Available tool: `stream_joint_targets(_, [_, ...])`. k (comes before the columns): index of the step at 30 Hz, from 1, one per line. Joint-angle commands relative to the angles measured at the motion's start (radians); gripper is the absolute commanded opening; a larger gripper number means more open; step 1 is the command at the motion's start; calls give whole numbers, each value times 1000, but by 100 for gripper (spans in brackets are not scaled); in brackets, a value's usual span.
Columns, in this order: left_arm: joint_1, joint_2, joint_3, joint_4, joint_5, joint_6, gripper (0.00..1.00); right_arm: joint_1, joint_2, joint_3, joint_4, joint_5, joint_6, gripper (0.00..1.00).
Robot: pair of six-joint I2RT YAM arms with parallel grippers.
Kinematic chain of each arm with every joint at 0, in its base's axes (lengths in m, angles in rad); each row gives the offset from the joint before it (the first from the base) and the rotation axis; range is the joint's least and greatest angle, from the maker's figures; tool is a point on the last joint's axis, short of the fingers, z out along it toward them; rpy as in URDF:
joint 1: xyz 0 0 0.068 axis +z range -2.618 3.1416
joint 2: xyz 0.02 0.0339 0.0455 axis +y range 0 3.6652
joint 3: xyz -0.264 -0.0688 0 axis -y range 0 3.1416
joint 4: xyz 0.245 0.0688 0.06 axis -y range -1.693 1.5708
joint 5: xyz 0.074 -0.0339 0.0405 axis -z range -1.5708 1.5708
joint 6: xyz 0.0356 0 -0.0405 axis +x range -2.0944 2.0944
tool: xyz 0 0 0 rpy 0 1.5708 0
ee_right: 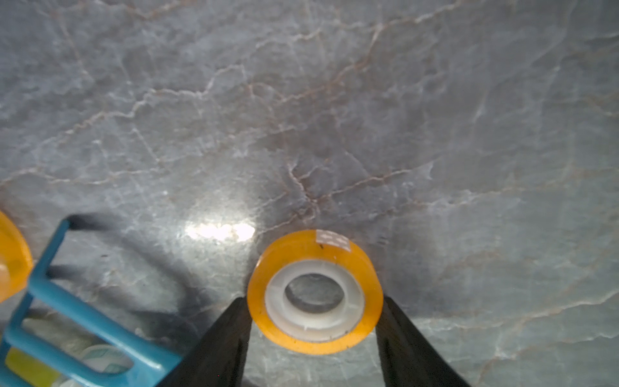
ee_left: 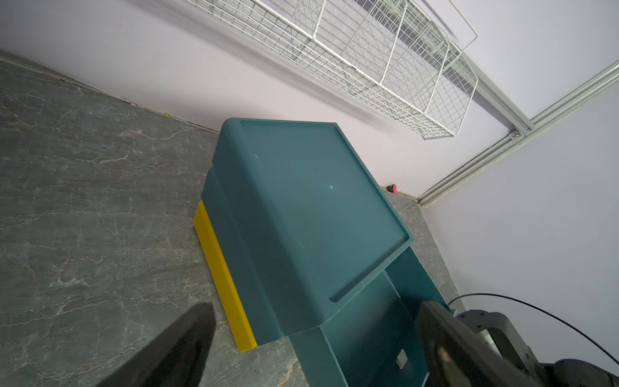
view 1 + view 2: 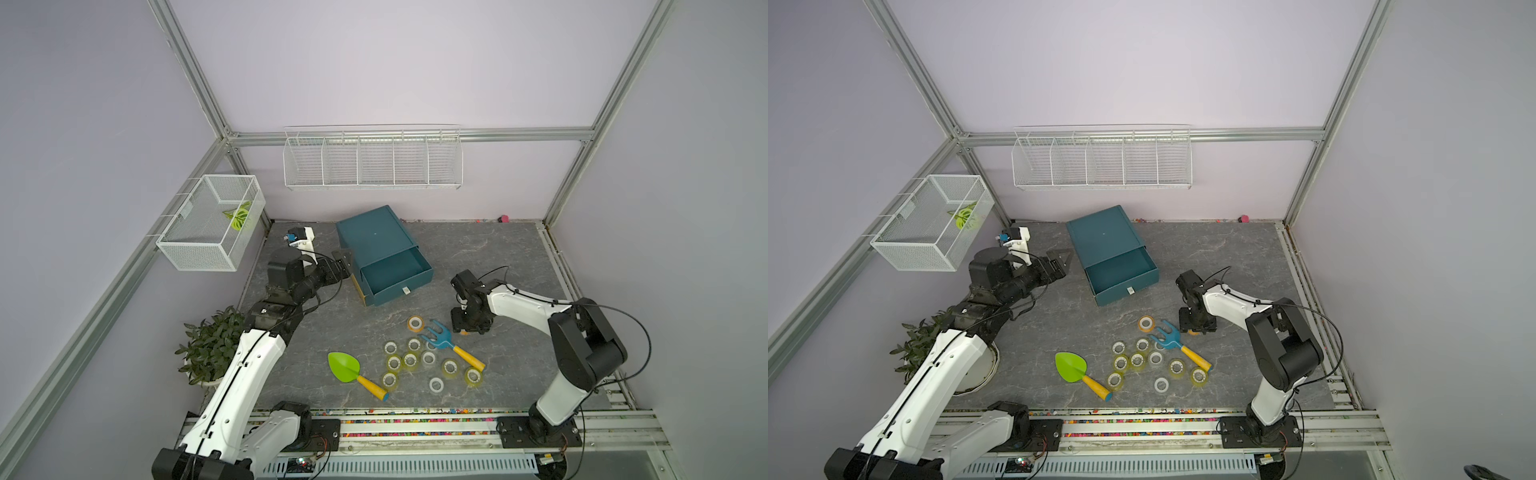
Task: Place the transparent tape into the drawer according to color
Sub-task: Pick up the tape at the center of the board.
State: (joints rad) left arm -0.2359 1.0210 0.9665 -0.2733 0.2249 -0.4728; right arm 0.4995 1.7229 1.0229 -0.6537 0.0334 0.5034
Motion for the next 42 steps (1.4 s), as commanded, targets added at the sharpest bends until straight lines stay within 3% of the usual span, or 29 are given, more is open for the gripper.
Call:
stream_joint_targets(1, [4,3,-8,12,4,10,100,-7,41,-12,26,17,-9,65])
stream_joint_targets(8, [5,5,-5,12,5,9,100,-7,55,-19,42,12,-16,60])
stream_joint_targets(14, [5,3,-8,11,4,9,100,-6,66,-11,39,31,-22,67])
stream_joint_targets(25, [4,7,-8,11,-1,11,100,-7,39,-41,86,-12,-17,52])
stream_joint_targets(35, [5,6,-7,9,1,11,100,-10,-233,-47,82,-136,-19,46])
stream_joint_targets(42, [4,8,-8,10,9,11,100,-5,-420,64,-3,-219,-44,45])
